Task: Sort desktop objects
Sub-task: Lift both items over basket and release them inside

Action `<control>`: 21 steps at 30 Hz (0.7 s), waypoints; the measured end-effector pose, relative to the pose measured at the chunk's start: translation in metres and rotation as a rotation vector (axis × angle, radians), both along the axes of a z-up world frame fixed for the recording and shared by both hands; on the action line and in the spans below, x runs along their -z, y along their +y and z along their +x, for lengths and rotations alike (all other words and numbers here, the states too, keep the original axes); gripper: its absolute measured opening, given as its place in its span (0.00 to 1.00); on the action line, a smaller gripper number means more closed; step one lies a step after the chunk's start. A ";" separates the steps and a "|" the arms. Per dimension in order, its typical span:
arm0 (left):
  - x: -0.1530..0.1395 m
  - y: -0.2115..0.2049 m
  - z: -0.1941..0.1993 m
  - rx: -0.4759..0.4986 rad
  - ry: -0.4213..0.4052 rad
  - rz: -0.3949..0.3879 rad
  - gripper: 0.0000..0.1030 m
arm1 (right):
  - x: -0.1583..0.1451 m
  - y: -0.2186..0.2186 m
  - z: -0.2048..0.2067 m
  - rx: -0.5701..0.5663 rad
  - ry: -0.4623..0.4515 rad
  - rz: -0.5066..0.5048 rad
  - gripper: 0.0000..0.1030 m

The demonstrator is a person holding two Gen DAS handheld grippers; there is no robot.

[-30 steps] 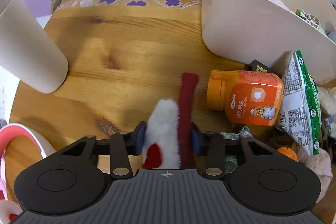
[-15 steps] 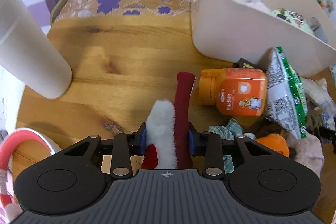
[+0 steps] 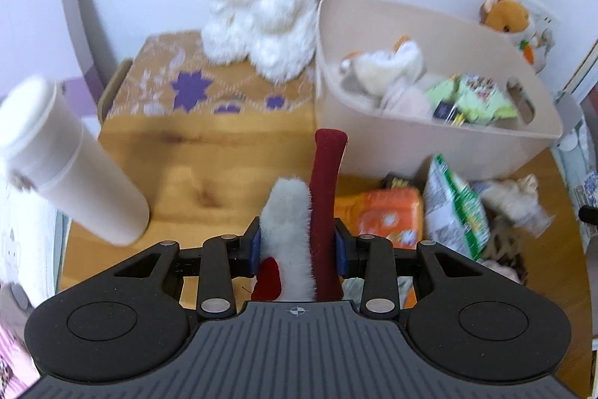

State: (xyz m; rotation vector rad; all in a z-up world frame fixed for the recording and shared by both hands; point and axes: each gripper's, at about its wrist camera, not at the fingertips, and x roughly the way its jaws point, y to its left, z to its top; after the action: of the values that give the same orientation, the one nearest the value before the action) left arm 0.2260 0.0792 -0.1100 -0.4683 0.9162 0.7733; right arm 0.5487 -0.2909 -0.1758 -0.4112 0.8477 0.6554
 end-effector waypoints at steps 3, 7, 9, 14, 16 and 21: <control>-0.015 0.002 0.012 0.030 -0.016 0.041 0.36 | -0.016 0.005 0.006 -0.012 -0.035 0.023 0.42; -0.037 0.006 0.032 0.063 -0.060 0.084 0.36 | -0.037 0.016 0.011 -0.026 -0.080 0.058 0.42; -0.047 0.008 0.044 0.079 -0.080 0.109 0.36 | -0.046 0.021 0.014 -0.033 -0.111 0.067 0.42; -0.066 0.013 0.076 0.113 -0.110 0.156 0.36 | -0.066 0.033 0.026 -0.038 -0.160 0.094 0.42; -0.072 0.013 0.088 0.123 -0.123 0.174 0.36 | -0.072 0.039 0.032 -0.039 -0.182 0.102 0.42; -0.071 0.014 0.116 0.135 -0.130 0.180 0.36 | -0.076 0.054 0.051 -0.022 -0.200 0.129 0.42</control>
State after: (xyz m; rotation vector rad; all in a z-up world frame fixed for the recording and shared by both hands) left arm 0.3421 0.0929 -0.0385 -0.2920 0.7417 0.6863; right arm 0.5994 -0.2365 -0.0994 -0.3625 0.6088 0.6731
